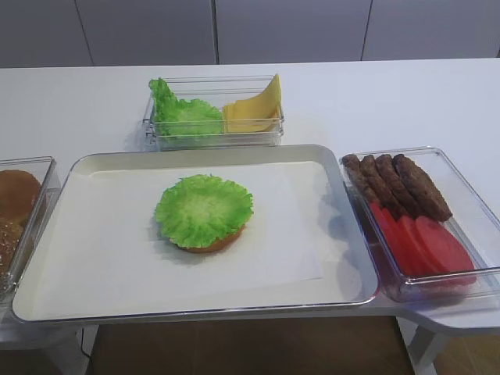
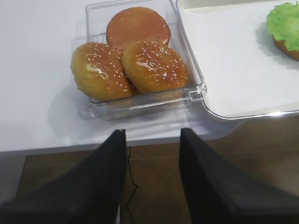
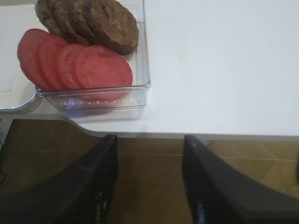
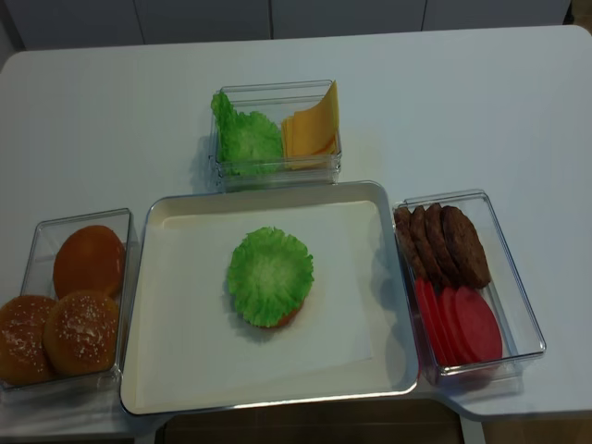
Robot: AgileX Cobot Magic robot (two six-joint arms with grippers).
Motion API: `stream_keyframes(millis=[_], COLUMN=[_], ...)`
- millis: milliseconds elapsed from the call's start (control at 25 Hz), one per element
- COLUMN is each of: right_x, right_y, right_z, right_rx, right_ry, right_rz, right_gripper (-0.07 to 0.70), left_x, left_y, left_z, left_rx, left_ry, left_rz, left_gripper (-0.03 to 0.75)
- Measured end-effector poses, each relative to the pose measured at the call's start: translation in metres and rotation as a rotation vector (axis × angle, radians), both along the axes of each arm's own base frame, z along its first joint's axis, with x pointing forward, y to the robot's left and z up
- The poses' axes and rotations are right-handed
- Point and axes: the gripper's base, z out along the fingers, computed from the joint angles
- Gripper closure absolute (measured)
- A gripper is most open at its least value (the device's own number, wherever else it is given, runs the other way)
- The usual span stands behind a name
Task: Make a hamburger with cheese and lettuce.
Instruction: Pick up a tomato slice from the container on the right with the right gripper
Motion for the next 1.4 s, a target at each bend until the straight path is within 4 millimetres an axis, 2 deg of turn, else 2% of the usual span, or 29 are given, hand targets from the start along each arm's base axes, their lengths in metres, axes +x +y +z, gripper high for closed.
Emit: stream_keyframes(millis=[1400], right_x=[-0.0003], right_y=[0.0018], right_z=[0.0], right_rx=[0.019], right_ry=[0.003], right_rz=[0.011], right_gripper=[0.288], left_x=[0.0], left_y=[0.0], left_z=[0.0], left_rx=[0.0], left_ry=[0.0], left_rz=[0.0], left_gripper=[0.428])
